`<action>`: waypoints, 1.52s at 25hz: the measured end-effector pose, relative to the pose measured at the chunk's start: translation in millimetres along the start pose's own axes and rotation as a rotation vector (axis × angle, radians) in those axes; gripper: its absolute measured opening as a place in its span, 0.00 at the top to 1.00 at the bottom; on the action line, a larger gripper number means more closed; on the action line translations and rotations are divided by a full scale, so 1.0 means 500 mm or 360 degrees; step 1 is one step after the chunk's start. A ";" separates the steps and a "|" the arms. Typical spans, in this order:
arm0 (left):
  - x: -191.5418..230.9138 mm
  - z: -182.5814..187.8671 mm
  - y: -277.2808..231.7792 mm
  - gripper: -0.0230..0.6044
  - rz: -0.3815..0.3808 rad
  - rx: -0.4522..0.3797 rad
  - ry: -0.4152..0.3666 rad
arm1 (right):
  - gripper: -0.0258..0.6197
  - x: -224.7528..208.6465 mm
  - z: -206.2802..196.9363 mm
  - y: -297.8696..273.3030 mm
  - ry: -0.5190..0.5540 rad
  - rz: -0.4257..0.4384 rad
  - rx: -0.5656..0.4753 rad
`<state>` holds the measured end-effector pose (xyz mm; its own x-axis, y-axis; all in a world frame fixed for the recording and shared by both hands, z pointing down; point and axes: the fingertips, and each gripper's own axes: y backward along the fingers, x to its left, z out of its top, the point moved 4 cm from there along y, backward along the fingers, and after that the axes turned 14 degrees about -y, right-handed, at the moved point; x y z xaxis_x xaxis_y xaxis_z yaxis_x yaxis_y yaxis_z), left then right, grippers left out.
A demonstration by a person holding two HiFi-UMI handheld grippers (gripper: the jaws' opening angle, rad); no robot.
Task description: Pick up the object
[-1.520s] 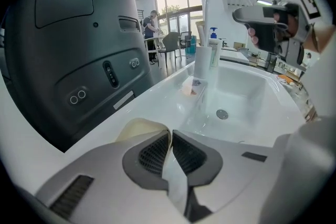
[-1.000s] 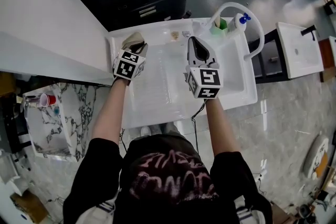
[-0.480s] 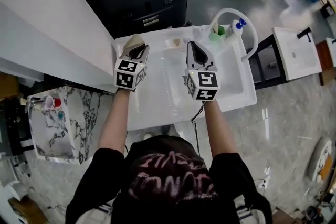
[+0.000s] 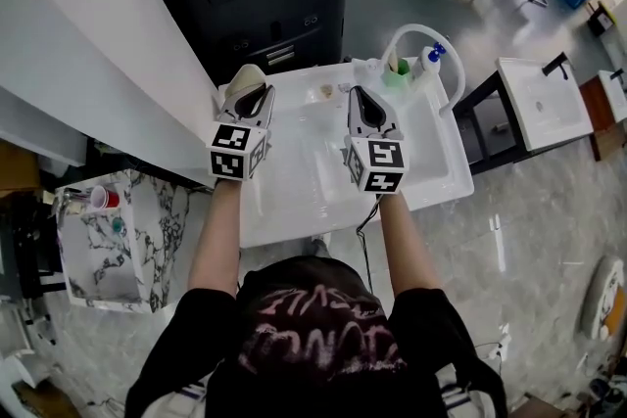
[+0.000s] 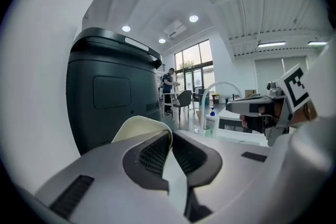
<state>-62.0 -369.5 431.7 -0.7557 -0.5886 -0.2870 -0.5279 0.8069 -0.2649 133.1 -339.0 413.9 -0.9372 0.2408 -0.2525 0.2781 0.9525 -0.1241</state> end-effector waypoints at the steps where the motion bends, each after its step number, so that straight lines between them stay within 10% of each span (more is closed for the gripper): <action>1: 0.001 0.010 0.008 0.91 0.0010 -0.0019 -0.0006 | 0.94 0.002 0.004 0.004 0.0003 -0.0002 -0.0007; 38: 0.022 0.091 0.118 0.91 0.0104 -0.0214 -0.0049 | 0.94 0.038 0.063 0.068 0.0099 -0.0020 -0.0080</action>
<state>-84.1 -330.4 371.0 -0.7791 -0.5340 -0.3283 -0.5265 0.8417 -0.1198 131.2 -308.0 374.8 -0.9523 0.2383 -0.1907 0.2568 0.9633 -0.0785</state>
